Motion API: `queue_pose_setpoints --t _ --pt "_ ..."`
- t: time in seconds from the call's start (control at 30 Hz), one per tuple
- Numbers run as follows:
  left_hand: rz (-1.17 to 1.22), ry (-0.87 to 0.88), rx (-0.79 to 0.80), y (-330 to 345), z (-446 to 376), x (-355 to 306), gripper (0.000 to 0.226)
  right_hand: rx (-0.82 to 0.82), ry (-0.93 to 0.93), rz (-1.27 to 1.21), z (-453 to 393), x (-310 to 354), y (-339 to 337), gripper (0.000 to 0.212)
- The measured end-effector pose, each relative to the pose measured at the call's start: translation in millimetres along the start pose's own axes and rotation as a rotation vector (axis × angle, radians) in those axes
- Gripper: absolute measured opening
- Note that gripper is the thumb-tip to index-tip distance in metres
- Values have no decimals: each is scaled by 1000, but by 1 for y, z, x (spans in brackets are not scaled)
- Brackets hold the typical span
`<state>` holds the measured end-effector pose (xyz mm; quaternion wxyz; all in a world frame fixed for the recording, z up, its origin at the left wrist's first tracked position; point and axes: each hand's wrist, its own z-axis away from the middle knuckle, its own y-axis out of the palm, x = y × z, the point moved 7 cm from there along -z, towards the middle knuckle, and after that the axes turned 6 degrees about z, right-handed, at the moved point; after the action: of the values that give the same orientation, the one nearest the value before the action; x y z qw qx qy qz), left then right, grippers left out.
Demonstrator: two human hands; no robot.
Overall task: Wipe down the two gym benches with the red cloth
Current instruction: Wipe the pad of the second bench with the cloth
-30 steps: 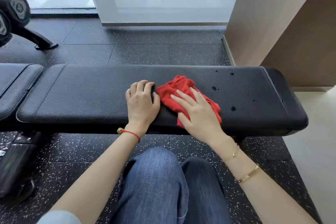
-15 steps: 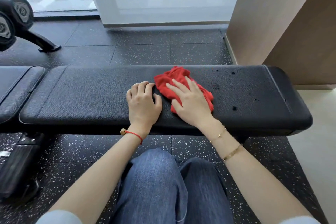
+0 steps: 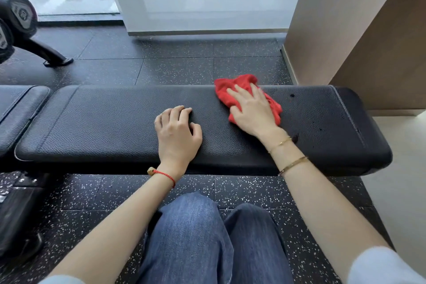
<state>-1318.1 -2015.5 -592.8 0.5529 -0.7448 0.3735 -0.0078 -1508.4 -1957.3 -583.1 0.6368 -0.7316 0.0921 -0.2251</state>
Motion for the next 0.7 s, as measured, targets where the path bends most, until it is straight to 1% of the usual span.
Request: queue_pose_setpoints --t 0.07,0.13,0.27,0.33,0.43,0.5,0.53,0.6,0.7 --pt "8 -2 0 0 0 1 42 -9 -117 -18 17 31 7 55" --pt "15 -4 1 0 -1 1 42 -16 -196 -23 38 44 9 55" --pt "30 -6 1 0 0 3 41 -25 -239 -44 60 27 6 54" --pt "35 -5 0 0 1 2 41 -29 -198 -50 51 9 2 53" --pt "45 -9 1 -1 0 3 41 -58 -25 -21 16 -18 -3 51" --pt "42 -16 4 -1 1 2 41 -46 64 -3 -7 -21 -4 51" --pt "38 -16 7 -1 0 1 41 -34 71 3 -15 -15 -2 52" --pt "36 -17 10 0 -1 2 42 -15 10 5 -17 8 4 53" --pt "39 -21 20 1 -1 2 41 -4 -169 -35 12 40 8 54"
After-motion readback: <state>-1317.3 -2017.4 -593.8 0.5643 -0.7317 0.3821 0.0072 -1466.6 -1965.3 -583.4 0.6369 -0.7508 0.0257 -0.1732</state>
